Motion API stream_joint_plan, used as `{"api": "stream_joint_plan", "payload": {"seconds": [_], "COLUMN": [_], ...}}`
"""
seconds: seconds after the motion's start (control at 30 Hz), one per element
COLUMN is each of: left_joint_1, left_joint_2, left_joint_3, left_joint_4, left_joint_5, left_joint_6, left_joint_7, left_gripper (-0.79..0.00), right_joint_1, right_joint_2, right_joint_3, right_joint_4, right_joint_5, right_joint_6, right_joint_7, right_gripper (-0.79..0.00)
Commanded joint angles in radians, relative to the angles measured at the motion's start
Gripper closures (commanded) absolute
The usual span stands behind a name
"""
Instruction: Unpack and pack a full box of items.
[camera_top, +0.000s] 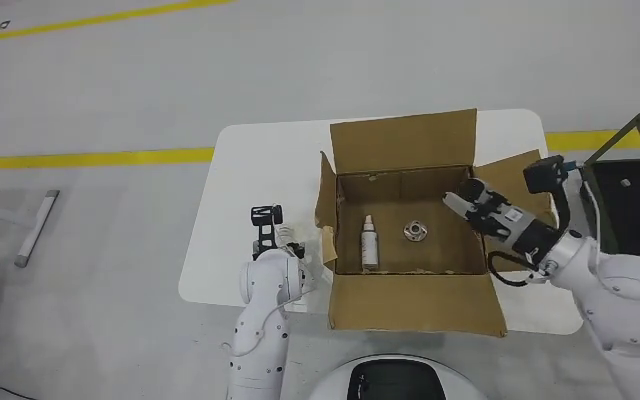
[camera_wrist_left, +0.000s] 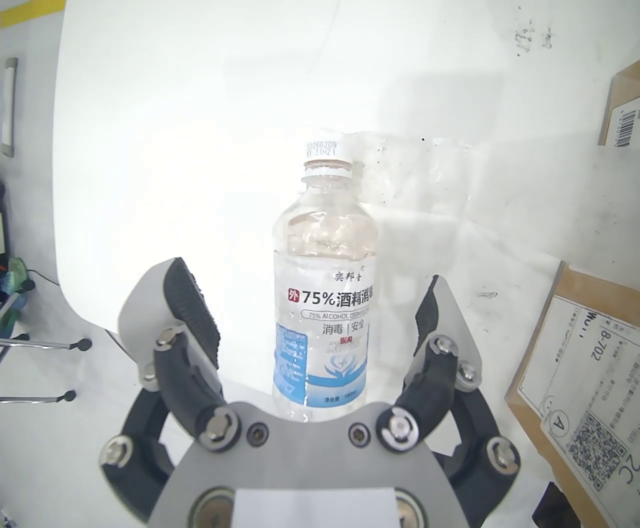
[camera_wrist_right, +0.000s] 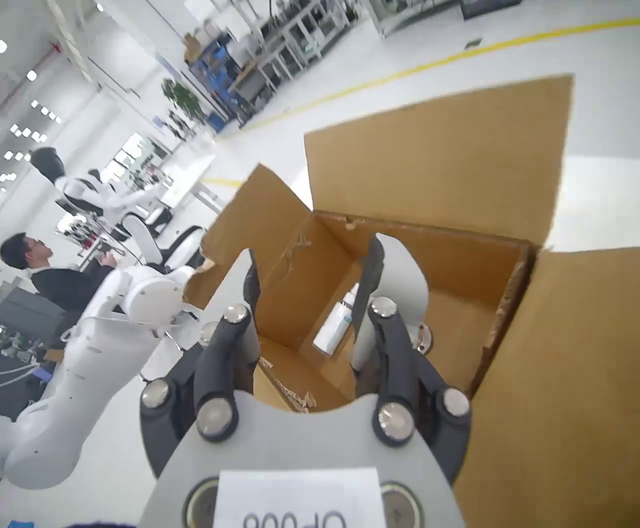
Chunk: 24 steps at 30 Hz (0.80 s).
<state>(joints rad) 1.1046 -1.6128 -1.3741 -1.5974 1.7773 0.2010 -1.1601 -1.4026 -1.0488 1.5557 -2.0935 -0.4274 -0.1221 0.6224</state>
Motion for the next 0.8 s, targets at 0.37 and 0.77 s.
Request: {"api": "stream_joint_plan", "payload": {"seconds": [0.37, 0.77], "left_joint_1": [0.000, 0.000], "left_joint_2": [0.000, 0.000], "left_joint_3": [0.000, 0.000], "left_joint_4": [0.000, 0.000], "left_joint_5": [0.000, 0.000], "left_joint_6": [0.000, 0.000], "left_joint_7": [0.000, 0.000], "left_gripper": [-0.785, -0.785], "right_joint_1": [0.049, 0.222], "right_joint_2": [-0.004, -0.035], "right_joint_3": [-0.097, -0.313], "right_joint_4": [0.043, 0.105], "right_joint_5": [-0.062, -0.251], "right_joint_6": [0.019, 0.370], "right_joint_7": [0.019, 0.071], "right_gripper": [0.000, 0.000]}}
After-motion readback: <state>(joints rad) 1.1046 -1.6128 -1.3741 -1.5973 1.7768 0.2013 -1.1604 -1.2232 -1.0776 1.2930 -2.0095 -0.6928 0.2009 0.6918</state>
